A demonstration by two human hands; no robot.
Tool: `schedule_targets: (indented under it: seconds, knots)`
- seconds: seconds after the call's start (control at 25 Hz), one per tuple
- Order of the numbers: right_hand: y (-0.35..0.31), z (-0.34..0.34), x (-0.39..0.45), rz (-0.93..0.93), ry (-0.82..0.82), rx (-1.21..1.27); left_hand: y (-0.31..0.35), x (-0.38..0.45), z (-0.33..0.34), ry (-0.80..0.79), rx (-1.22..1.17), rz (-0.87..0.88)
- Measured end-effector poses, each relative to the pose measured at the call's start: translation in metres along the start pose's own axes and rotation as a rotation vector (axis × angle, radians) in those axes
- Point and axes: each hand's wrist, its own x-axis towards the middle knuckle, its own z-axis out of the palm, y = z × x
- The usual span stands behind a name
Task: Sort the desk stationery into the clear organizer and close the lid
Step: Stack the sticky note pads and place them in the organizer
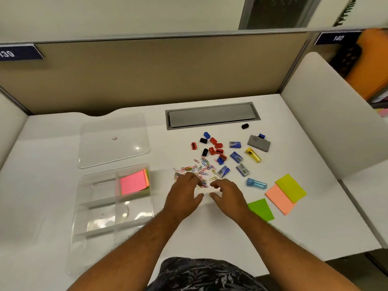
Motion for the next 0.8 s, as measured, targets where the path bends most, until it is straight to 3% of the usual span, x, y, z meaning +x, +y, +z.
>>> schedule_targets:
  seconds: [0.2,0.44,0.6,0.8]
  knots:
    - [0.082,-0.046,-0.015,0.094,-0.032,-0.077,0.069,0.015,0.057,-0.253,-0.024,-0.024]
    - [0.176,-0.091,-0.017,0.079,0.004,-0.122,0.132,0.036,0.125,-0.467,0.073,-0.038]
    - [0.217,-0.119,-0.006,0.14,0.082,-0.266,0.157,0.045,0.15,-0.445,0.216,-0.069]
    - [0.24,-0.137,0.007,0.287,-0.006,-0.328,0.168,0.057,0.16,-0.474,0.145,-0.279]
